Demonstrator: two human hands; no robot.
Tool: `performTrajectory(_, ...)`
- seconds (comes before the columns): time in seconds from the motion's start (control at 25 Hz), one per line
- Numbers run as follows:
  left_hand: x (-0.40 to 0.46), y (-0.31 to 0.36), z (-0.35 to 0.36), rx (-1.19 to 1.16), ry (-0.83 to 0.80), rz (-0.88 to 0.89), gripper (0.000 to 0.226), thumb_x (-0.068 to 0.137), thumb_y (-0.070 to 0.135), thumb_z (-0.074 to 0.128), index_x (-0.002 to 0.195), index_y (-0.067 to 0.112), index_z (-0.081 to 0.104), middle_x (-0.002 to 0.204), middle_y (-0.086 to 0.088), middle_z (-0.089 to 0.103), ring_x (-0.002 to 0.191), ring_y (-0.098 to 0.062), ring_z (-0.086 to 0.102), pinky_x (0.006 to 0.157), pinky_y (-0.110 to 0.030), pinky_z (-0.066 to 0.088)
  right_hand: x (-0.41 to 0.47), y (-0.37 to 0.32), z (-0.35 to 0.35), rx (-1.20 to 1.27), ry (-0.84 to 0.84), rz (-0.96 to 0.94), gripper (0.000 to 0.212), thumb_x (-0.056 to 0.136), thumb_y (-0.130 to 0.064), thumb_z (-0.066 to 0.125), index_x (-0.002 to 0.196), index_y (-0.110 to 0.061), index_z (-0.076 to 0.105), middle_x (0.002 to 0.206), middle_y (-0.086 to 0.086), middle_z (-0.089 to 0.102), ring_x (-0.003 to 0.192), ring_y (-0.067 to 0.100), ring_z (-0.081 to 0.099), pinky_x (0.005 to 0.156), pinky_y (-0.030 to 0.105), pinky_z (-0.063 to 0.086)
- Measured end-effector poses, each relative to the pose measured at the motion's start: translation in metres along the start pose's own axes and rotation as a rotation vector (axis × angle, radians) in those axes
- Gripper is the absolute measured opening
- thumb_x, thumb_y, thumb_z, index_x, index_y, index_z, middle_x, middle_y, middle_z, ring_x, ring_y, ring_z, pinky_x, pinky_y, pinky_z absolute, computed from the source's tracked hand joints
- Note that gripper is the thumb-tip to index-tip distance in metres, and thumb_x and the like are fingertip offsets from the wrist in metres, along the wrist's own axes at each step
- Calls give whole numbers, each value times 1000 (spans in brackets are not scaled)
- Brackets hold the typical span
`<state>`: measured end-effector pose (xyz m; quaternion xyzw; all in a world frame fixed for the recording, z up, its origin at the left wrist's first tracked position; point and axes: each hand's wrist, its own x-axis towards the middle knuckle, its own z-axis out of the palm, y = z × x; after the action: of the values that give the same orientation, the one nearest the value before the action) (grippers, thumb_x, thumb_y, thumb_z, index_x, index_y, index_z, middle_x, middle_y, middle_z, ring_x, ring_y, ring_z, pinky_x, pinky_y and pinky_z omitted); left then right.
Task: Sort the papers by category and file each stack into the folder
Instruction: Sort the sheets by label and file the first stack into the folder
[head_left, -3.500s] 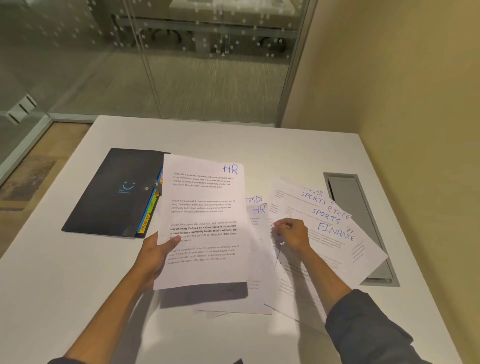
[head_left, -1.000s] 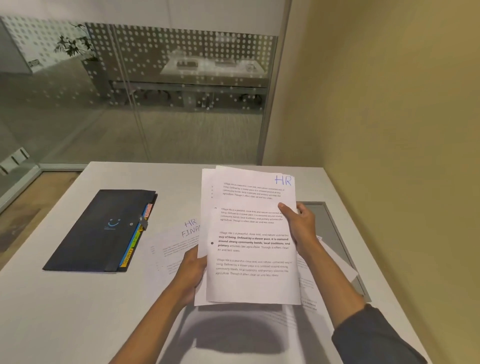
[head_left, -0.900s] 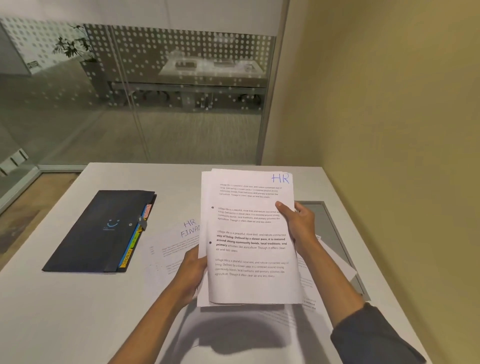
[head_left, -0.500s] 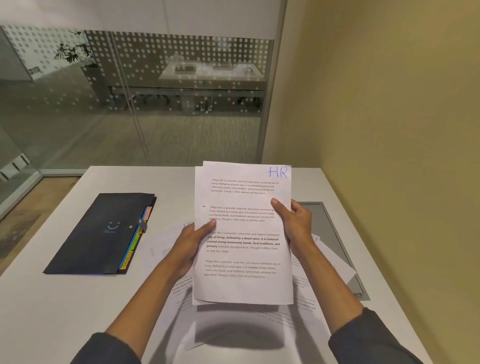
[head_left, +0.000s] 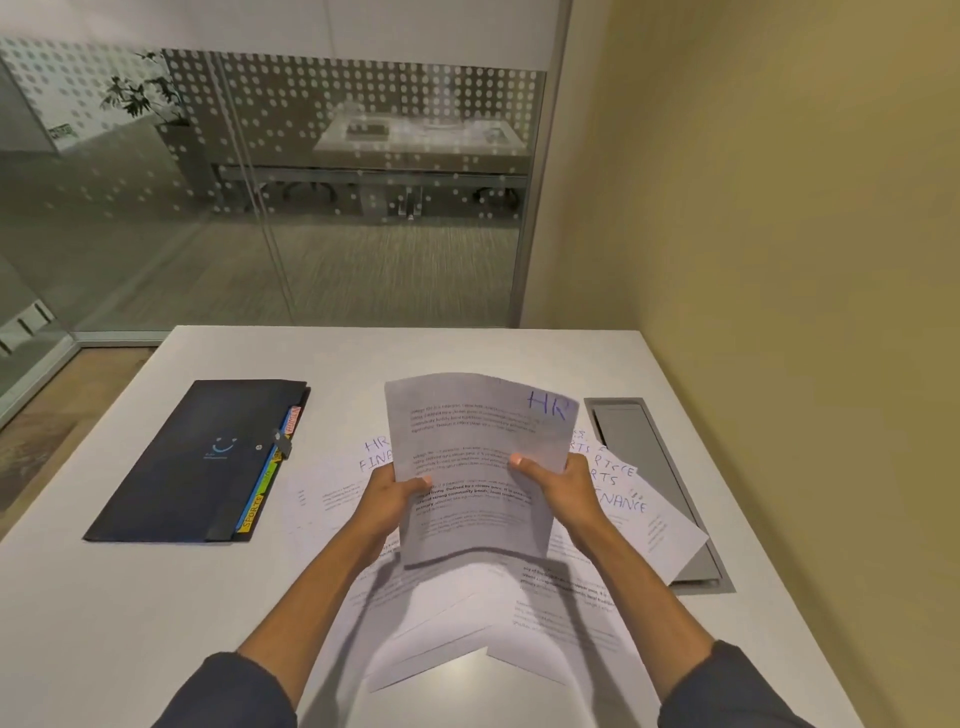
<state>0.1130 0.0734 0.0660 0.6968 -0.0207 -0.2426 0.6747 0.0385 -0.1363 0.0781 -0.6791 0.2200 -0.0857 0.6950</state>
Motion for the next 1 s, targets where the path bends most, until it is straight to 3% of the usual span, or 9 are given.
performTrajectory(0.08, 0, -5, 2, -9, 21, -10, 24, 93, 2, 55, 102, 21, 66, 99, 5, 72, 92, -16, 69, 79, -32, 55, -3, 8, 4, 7, 27, 8, 15, 82, -18, 77, 95, -22, 69, 86, -9, 74, 71, 4, 71, 59, 18, 54)
performTrajectory(0.28, -3, -9, 6, 14, 42, 17, 22, 86, 6, 67, 105, 16, 68, 98, 0, 74, 88, -19, 71, 76, -36, 57, -11, 8, 1, 16, 34, -63, 20, 77, -16, 82, 95, -17, 72, 83, -4, 77, 73, 13, 73, 60, 23, 56)
performTrajectory(0.44, -2, -1, 8, 31, 60, 70, 17, 87, 15, 68, 104, 16, 70, 95, -1, 75, 86, -19, 72, 78, -38, 57, -14, -4, 2, 15, 54, -133, 18, 79, -21, 81, 88, -7, 73, 80, 10, 75, 70, 21, 71, 64, 35, 57)
performTrajectory(0.6, 0, 6, 8, 2, 65, 119, 16, 88, 17, 68, 103, 18, 71, 95, 3, 75, 85, -14, 72, 74, -31, 57, -13, -12, -2, 46, 44, -178, 8, 82, -17, 79, 81, -19, 71, 71, -7, 75, 66, 9, 70, 60, 23, 55)
performTrajectory(0.72, -3, -3, 8, 22, 37, 88, 15, 86, 15, 69, 99, 21, 70, 94, 2, 76, 85, -15, 72, 70, -28, 56, -11, 0, -5, 12, -3, -143, 11, 80, -16, 80, 89, -18, 72, 80, -7, 77, 74, 9, 73, 61, 18, 53)
performTrajectory(0.92, -5, -23, 8, 18, 43, 48, 17, 87, 14, 69, 102, 23, 70, 98, 2, 75, 89, -16, 72, 79, -33, 56, -9, 24, -8, -16, 36, -66, 23, 78, -22, 82, 98, -17, 72, 91, 0, 77, 86, 17, 73, 75, 30, 59)
performTrajectory(1.0, -5, -27, 8, 11, 29, 49, 18, 87, 14, 69, 102, 23, 70, 98, 2, 75, 89, -15, 72, 79, -34, 56, -10, 29, -12, -13, 49, -55, 23, 78, -23, 82, 97, -17, 72, 90, -1, 77, 83, 14, 73, 74, 28, 59)
